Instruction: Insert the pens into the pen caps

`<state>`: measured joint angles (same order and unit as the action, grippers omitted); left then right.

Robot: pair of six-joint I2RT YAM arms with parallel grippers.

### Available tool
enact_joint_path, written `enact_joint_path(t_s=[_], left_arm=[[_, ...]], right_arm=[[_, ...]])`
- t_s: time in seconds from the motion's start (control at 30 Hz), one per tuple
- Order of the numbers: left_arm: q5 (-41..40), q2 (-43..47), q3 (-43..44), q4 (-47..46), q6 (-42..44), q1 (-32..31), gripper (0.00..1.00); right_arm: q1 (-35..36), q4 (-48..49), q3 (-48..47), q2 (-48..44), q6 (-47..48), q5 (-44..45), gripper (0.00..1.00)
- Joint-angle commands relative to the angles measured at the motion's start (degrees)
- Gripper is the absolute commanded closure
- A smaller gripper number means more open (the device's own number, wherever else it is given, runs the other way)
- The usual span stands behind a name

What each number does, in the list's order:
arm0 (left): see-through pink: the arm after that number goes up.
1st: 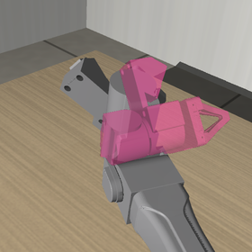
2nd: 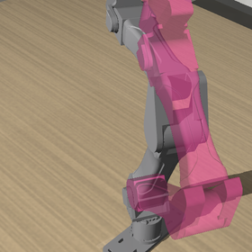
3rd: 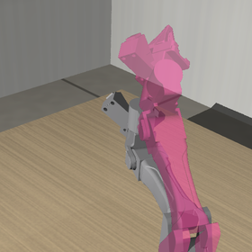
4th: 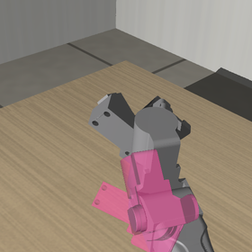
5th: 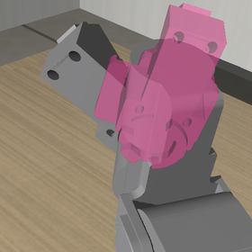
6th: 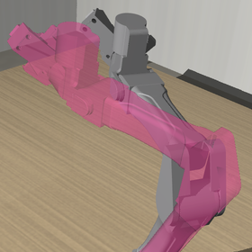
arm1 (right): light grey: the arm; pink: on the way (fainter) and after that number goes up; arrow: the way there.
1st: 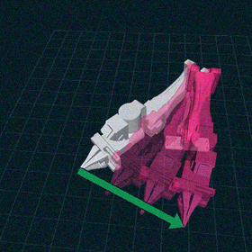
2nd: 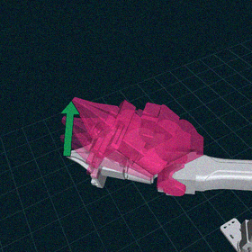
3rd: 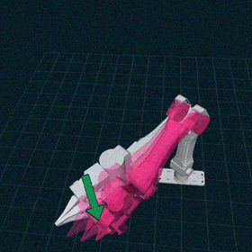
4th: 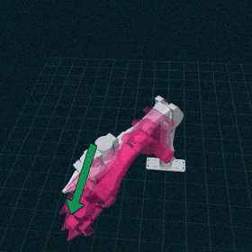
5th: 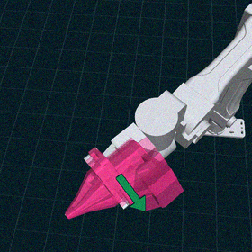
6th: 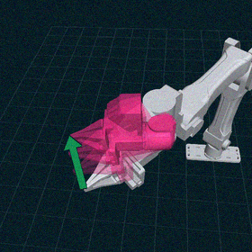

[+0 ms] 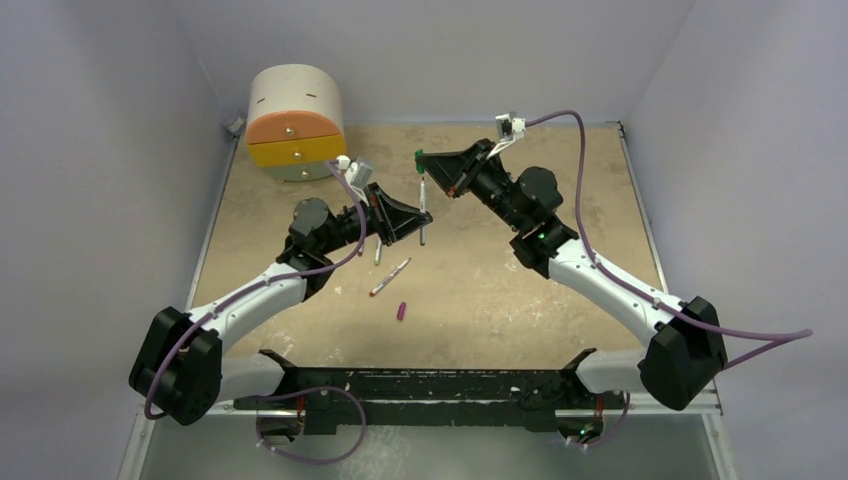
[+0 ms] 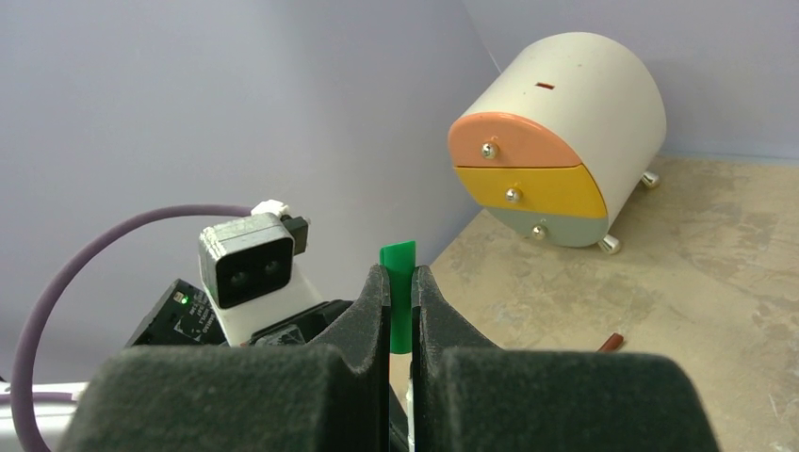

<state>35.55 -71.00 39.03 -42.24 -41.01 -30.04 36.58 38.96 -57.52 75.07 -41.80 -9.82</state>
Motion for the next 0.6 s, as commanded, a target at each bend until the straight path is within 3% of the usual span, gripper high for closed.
enact_joint_path(t_s=[0.0,0.57], left_arm=[[-0.3,2.1,2.2,-1.7,1.2,-0.2,1.00],[-1.1,2.8,2.0,-1.6,1.6,-0.2,1.00]], right_arm=[[-0.3,2.9,-0.4,0.0,1.0,0.0,1.00],[-0.3,2.9,0.7,-1.2,0.8,-0.1,1.00]])
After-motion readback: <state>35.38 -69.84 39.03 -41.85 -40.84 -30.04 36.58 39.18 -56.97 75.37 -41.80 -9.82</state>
